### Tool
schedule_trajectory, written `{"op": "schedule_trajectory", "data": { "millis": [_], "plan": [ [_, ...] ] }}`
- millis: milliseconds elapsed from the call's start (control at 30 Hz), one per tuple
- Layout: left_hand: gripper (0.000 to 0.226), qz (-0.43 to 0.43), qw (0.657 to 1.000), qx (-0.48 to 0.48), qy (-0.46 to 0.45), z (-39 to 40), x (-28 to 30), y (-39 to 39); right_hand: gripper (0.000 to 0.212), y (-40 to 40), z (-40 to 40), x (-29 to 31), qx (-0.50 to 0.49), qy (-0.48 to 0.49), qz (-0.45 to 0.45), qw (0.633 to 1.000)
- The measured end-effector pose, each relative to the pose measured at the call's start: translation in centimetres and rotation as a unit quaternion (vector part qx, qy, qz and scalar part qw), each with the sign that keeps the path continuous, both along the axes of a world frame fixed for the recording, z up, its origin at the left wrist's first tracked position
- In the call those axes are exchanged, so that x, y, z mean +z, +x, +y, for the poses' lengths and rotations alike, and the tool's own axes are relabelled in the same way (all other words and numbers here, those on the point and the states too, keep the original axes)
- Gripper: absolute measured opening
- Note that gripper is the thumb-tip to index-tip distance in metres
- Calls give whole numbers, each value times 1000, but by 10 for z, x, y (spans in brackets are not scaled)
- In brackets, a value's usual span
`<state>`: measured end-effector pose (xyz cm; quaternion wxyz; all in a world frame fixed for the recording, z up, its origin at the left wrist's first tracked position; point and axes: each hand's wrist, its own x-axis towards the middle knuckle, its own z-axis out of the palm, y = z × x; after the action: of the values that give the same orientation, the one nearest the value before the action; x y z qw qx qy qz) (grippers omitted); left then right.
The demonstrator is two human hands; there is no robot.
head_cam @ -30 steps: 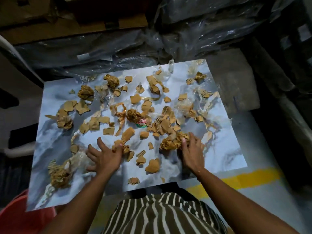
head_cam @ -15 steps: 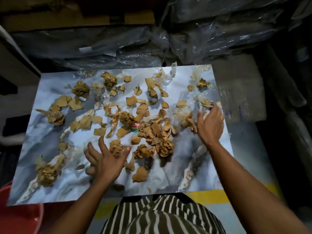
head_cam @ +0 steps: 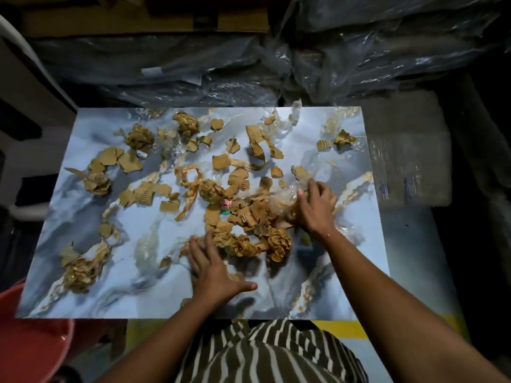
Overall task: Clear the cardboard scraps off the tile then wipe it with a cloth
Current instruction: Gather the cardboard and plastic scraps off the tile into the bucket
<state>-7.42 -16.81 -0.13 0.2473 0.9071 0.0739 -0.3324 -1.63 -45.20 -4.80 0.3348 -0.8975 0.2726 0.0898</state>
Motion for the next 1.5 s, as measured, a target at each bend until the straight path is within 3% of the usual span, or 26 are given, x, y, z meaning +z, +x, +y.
{"op": "schedule_trajectory", "data": {
  "millis": [167, 300, 400, 533, 633, 800, 1300, 1500],
  "plan": [
    [145, -42, 998, -23, -29, -20, 0, 15, 92, -4, 34, 5, 54, 37, 7, 998],
    [154, -60, 998, 0, 1, -10, 9, 16, 102, -6, 10, 37, 56, 41, -22, 997],
    [160, -70, 997, -2, 38, 11, 15, 12, 120, -12, -19, 66, 134, 81, 44, 987],
    [157, -69, 996, -21, 59, 22, 19, 6, 152, -24, -17, 72, 299, 78, 130, 942],
    [156, -63, 994, -57, 62, 10, 18, 9, 162, -36, 17, 62, 314, 67, 142, 936],
    [155, -53, 995, -84, 20, -20, 7, 17, 155, -57, 63, 57, 298, -52, 116, 946],
    [129, -114, 963, -134, -205, -29, 32, 37, 112, -66, 68, 59, 275, 145, -49, 949],
    [110, -187, 942, -128, -246, -28, 64, 29, 106, -63, 66, 96, 288, 134, -120, 941]
  ]
}}
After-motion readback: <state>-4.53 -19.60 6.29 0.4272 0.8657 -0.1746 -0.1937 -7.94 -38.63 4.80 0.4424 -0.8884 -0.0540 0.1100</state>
